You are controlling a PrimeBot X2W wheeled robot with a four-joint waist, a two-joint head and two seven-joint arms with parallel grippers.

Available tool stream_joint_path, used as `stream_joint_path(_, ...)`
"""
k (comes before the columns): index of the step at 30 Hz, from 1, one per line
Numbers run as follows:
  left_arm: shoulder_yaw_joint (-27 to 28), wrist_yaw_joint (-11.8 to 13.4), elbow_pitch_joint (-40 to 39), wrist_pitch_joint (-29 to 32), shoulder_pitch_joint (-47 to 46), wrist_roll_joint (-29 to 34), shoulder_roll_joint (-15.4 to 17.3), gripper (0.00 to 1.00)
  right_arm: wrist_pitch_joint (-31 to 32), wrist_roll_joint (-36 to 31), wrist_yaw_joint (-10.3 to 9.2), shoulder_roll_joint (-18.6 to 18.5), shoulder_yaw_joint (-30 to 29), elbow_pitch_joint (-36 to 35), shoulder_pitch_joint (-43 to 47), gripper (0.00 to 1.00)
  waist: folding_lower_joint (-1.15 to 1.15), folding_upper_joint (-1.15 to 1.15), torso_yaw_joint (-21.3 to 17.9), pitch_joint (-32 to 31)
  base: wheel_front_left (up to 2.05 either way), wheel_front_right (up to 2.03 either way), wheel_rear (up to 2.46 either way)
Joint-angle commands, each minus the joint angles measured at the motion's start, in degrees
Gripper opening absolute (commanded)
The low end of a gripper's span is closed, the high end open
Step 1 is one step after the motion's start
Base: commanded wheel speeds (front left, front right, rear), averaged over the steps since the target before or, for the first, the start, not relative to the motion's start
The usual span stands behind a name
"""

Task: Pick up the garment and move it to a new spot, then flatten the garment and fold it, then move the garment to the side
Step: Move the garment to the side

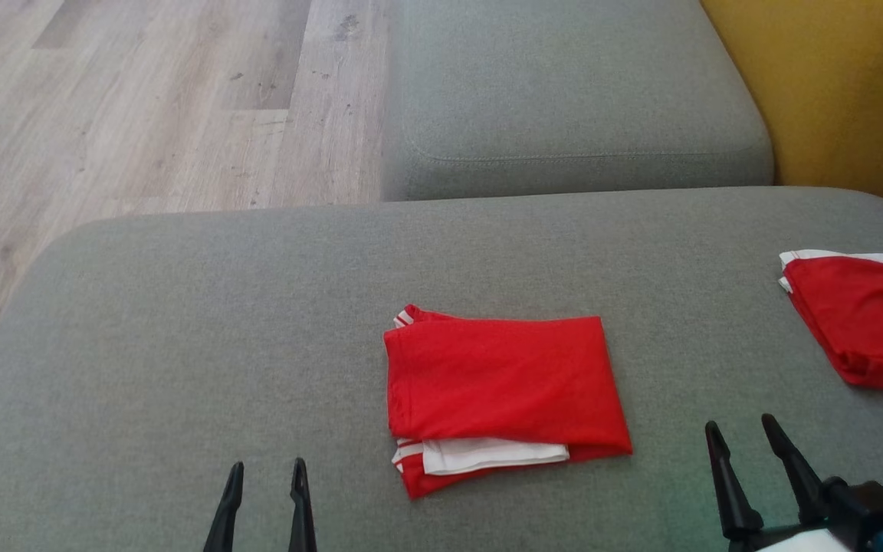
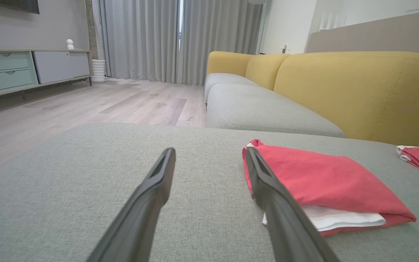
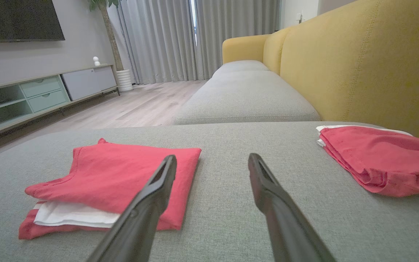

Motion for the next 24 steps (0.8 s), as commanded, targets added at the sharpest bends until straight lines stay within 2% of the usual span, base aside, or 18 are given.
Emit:
stream_joint_path(1,2.3,-0.2,-1.4,-0.5,-1.7,0.8,-0.9,1.00,-0.8,-0.5,-0.05,-0.5,0.7,-2.0,-1.9,1.00,0.00,0.00,0.0,-0.1,0.00,0.00,0.00)
stream_joint_path(24,2.4,-0.8,-1.3,-0.5,-1.9,1.4,-1.2,1.00,-0.8,-0.1,-0.05,-0.5,1.0,0.2,-3.0,1.00,0.00,0.00,0.9,1.5,0.00,0.00,0.00)
